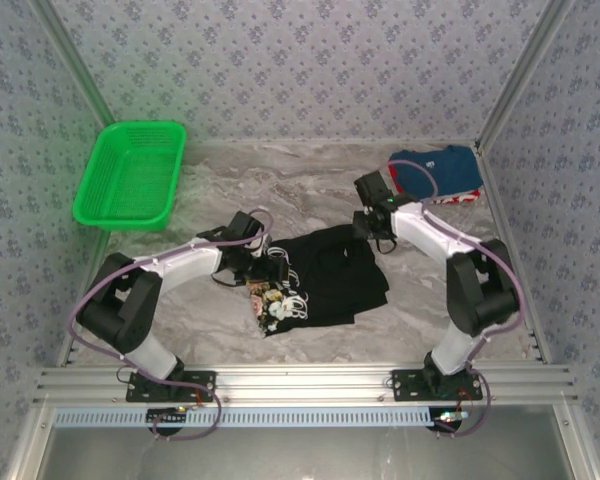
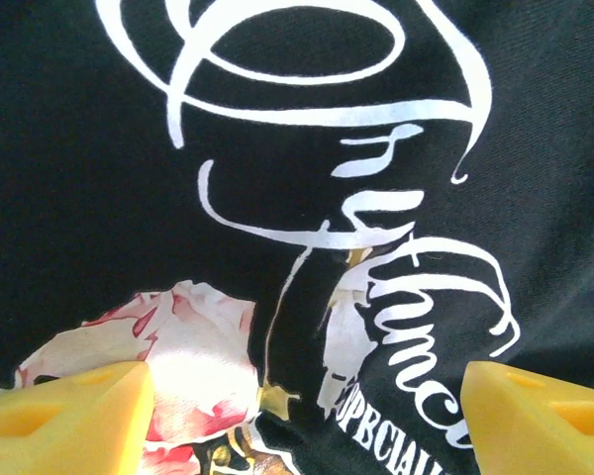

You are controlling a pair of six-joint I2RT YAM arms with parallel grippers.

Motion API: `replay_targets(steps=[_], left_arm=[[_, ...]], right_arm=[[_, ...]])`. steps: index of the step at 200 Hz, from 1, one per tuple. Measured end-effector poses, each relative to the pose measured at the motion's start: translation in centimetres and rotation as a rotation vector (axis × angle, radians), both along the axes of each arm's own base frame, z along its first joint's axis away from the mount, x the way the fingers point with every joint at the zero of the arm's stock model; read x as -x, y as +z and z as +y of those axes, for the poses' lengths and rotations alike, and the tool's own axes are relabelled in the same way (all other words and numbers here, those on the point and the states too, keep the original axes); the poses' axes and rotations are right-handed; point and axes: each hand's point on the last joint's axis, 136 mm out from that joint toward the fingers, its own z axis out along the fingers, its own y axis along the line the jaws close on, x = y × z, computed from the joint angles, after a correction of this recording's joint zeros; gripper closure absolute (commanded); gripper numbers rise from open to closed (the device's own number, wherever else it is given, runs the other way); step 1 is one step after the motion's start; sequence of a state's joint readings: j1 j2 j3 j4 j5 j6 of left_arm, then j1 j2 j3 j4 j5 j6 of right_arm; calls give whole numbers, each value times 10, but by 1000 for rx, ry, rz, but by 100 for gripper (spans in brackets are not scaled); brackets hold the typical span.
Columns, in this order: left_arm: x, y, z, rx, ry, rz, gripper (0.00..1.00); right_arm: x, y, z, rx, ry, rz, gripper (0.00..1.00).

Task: Fold the inside-out t-shirt

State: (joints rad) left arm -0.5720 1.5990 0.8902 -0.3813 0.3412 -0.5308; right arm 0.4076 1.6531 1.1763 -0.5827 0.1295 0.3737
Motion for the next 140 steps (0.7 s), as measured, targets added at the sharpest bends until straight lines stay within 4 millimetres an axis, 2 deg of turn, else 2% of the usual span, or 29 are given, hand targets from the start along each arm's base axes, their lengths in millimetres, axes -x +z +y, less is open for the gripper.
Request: replay_targets(steps=[20,39,54,70,100,140], left_arm=[[-1,1,-1,4,-1,-1,19],[-2,4,-3,8,-4,-6,19],[-2,5,-5,12,-9,-7,19],[-2,6,-7,13,-13,-9,19],[-2,8,-8,15,-16,-11,19],[-2,7,-7,9,-13,-12,19]], right_arm=[[44,-2,-8,-38,22,68,46],[74,-8,-15,-65,27,119,44],[86,-15,-18,-75,28,155,44],[91,-23,-19,-82,24,187,47],[92,-36,-20,-87,22,229,67],[102,-40,-19,-102,38,255,92]])
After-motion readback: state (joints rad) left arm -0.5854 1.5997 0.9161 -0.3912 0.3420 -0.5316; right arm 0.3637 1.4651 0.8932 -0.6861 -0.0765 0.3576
